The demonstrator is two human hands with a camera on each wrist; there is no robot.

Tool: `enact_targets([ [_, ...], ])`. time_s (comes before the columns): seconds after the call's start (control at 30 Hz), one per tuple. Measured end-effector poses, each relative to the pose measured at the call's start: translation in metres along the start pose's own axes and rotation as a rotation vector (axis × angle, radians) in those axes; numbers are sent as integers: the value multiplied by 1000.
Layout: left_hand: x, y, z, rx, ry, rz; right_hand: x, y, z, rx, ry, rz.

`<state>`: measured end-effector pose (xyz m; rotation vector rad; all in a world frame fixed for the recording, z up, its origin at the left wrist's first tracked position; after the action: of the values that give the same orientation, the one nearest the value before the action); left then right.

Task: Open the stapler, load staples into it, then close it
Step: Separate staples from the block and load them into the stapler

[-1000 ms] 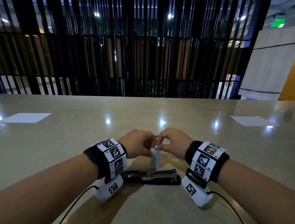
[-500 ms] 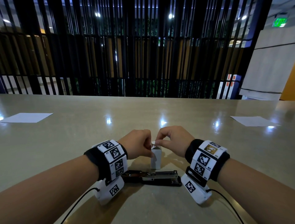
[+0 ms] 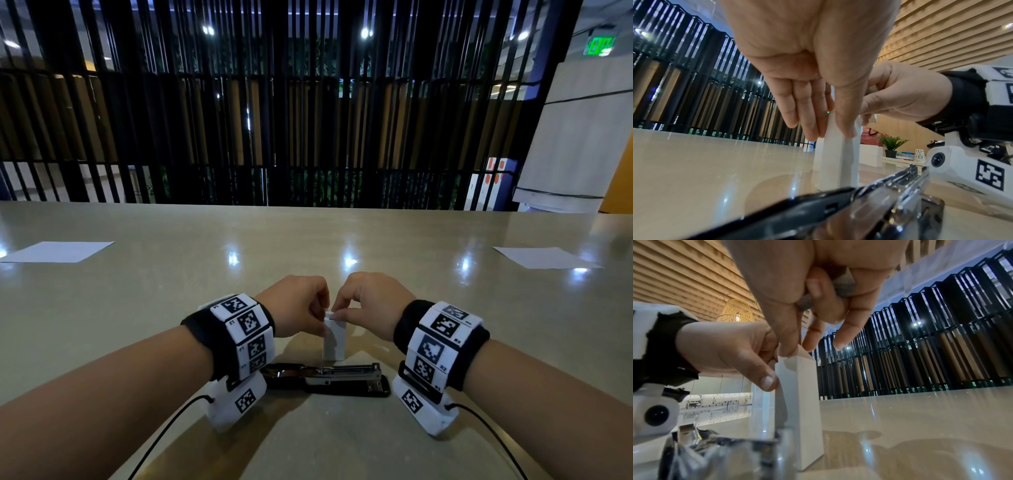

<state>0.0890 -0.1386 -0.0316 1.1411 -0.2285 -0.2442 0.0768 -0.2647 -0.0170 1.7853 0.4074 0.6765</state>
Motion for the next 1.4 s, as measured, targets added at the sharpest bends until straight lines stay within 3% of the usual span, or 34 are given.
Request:
enact_targets([
  [0.43,0,1,3,36,-26,5,-3,1,-10,-112,32,-8],
  [0.67,0,0,3,28,-27,11,-14,2,-12,-240,94,-181],
  [0.97,-1,-1,5,55,-44,6,-16,-8,-2,-49,-41,-244],
  [1.23,-4,0,6,7,-31,24,-15,-2,-3,-97,-37,-271],
  [1.4,-5,0,8,30,-34,11,-18,1,3,54,-100,-131],
])
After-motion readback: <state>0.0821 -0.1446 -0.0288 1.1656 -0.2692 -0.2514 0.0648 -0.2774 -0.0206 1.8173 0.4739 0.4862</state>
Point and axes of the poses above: each hand's wrist, its own x-axis towards the middle knuckle, its own y-axis out of the back of the hand, z = x × y, the point moved 5 cm from there along x, towards the middle knuckle, and after that the axes turned 7 degrees about y, right-handed, at the moved point
